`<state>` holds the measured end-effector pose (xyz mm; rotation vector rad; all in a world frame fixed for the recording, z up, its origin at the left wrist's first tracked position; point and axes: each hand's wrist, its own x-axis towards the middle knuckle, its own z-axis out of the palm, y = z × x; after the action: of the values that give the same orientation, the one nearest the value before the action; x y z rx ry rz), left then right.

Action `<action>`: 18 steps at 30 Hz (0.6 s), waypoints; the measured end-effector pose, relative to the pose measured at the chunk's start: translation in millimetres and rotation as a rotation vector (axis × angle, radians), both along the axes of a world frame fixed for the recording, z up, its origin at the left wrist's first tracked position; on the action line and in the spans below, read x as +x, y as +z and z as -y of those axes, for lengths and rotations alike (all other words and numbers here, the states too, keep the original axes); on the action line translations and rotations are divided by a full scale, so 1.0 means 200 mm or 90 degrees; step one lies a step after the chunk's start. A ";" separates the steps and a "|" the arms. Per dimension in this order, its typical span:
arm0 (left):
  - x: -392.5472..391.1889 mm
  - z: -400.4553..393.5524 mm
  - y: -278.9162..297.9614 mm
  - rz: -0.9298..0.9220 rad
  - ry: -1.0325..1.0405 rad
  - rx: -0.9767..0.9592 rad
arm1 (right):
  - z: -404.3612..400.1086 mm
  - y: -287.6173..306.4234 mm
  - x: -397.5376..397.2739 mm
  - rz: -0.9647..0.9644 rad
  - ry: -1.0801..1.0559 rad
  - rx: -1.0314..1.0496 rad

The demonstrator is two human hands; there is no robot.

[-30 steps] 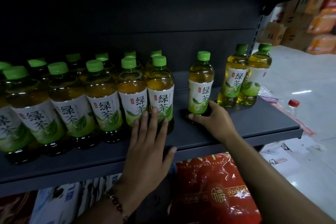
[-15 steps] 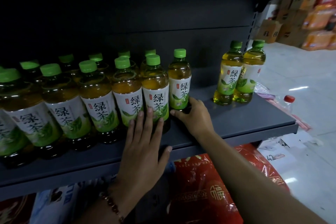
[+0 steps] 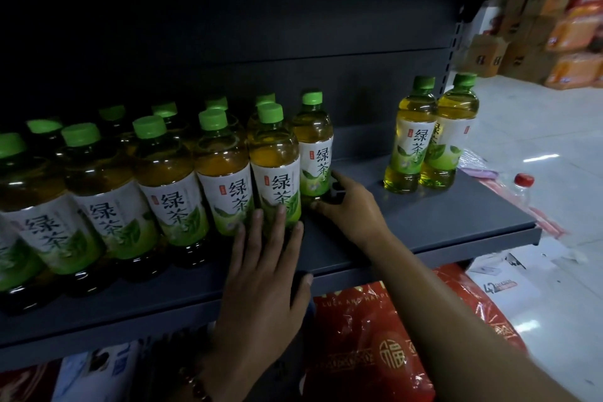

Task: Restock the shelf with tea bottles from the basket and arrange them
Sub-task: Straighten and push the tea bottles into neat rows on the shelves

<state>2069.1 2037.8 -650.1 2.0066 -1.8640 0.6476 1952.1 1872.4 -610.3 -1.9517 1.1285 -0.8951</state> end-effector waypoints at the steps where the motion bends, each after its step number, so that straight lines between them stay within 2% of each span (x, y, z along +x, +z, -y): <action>1: 0.00 0.00 0.01 -0.001 -0.012 -0.007 | 0.00 0.01 -0.04 0.005 -0.019 0.007; 6: -0.04 0.04 0.04 -0.050 -0.123 -0.041 | 0.07 0.05 -0.29 0.106 -0.215 0.005; 9: -0.07 0.08 0.06 -0.065 -0.136 -0.047 | 0.14 0.06 -0.40 0.136 -0.335 -0.018; 18: -0.05 0.09 0.04 -0.074 -0.116 -0.027 | 0.25 -0.02 -0.33 0.138 -0.353 0.028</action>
<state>2059.0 2020.5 -641.2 1.7814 -1.9182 0.5047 1885.4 1823.1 -614.0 -1.4758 1.5703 -1.3164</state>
